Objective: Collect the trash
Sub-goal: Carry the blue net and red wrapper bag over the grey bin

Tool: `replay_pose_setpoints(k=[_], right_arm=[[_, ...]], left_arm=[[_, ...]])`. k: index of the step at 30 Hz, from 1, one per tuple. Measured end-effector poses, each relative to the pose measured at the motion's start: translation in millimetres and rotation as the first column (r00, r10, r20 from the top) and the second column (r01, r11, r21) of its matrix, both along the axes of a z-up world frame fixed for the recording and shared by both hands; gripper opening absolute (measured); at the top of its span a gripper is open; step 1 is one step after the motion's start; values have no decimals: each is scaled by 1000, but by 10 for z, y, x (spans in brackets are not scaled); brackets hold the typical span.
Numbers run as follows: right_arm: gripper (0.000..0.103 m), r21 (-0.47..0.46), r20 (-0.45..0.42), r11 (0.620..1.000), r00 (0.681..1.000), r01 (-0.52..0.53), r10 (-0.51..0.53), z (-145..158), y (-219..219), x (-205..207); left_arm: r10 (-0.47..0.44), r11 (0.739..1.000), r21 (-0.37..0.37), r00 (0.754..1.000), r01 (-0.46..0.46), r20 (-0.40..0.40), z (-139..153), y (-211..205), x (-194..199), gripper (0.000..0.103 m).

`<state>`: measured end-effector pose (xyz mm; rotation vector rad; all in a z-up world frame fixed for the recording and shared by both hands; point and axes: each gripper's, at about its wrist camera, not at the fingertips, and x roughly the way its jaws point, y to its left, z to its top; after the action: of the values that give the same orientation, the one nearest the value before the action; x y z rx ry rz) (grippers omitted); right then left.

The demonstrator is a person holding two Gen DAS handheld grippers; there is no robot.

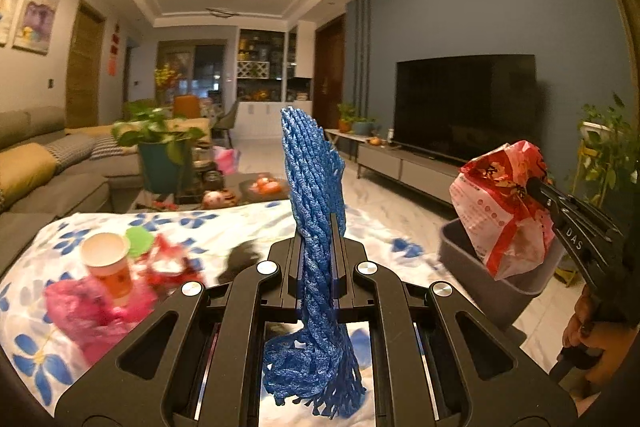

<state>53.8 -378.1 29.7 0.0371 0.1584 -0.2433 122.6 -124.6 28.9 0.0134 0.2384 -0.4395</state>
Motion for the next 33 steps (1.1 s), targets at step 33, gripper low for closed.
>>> replay_pose_setpoints(k=[33], right_arm=[[1,20,5,961,961,276,-276,-142,-1185,-174]], left_arm=[[-441,897,-37,897,440,-31,-288,-2230,404,9]])
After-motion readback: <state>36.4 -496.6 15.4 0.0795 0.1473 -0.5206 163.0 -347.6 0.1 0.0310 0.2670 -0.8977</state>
